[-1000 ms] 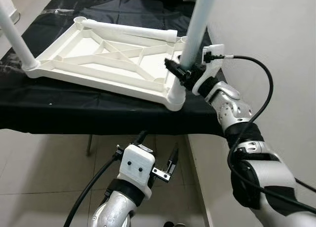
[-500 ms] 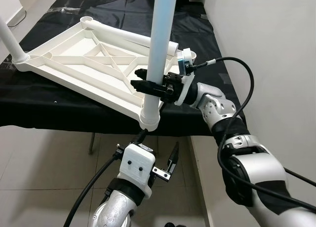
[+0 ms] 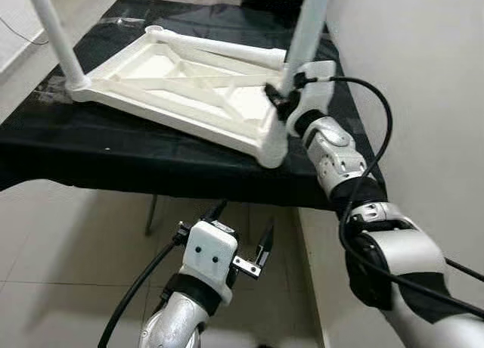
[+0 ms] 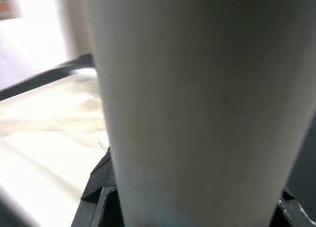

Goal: Building children table

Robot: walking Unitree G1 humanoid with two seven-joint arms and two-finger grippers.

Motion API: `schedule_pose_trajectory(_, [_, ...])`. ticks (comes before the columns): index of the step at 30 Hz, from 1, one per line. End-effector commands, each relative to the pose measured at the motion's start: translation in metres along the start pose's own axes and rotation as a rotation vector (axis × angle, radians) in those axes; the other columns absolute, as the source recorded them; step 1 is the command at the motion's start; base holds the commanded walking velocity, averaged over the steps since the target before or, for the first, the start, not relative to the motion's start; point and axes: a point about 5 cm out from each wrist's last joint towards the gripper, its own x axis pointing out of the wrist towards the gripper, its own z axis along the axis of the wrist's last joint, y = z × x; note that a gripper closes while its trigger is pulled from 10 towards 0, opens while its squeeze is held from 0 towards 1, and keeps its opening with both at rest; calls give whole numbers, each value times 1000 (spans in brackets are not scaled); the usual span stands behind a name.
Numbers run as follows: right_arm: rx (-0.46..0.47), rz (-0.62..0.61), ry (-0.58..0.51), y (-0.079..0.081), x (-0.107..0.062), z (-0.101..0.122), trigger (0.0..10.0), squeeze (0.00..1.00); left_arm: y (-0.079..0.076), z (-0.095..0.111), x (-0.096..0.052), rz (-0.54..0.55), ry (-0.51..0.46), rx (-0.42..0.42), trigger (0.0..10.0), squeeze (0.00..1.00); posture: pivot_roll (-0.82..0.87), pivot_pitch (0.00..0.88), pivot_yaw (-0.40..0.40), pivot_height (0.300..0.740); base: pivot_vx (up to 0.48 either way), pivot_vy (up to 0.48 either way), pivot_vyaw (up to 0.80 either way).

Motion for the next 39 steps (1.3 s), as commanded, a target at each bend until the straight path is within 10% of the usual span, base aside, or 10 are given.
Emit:
schedule_pose_trajectory(1, [8, -218, 80, -30, -10, -22, 0, 0, -3, -4, -1, -12, 20, -10, 10000, 0, 105, 217, -85, 740, 0, 0, 0])
schedule_pose_trajectory(5, [53, -402, 81, -30, -22, -29, 0, 0, -3, -4, -1, -15, 21, -9, 10000, 0, 103, 220, -84, 740, 0, 0, 0])
schedule_pose_trajectory(9, [126, -437, 106, 14, -25, -39, 0, 0, -4, -4, -1, -17, 23, -8, 10000, 0, 110, 220, -83, 740, 0, 0, 0])
schedule_pose_trajectory(10, [136, -434, 114, 24, -23, -40, 2196, 0, -4, -4, -1, -17, 23, -7, 10000, 0, 113, 220, -84, 740, 0, 0, 0])
schedule_pose_trajectory(11, [140, -433, 118, 29, -23, -40, 2196, 0, -4, -4, -1, -18, 23, -7, 10000, 0, 113, 220, -84, 740, 0, 0, 0])
schedule_pose_trajectory(12, [144, -403, 92, 33, -22, -36, 10000, 1000, -4, -4, -1, -16, 23, -6, 10000, 0, 111, 217, -82, 740, 0, 0, 0])
schedule_pose_trajectory(19, [128, -220, -58, 24, -16, -13, 10000, 910, -3, -4, -1, -14, 21, -9, 10000, 0, 102, 213, -84, 740, 0, 0, 0])
schedule_pose_trajectory(20, [162, -17, -99, 21, -11, -2, 10000, 0, -4, -5, -1, -16, 20, -11, 10000, 0, 95, 209, -84, 740, 0, 0, 0])
schedule_pose_trajectory(39, [281, 1276, 124, 52, -44, -15, 10000, 0, -5, -4, 1, -19, 12, -13, 10000, 0, 117, 186, -100, 740, 0, 0, 0])
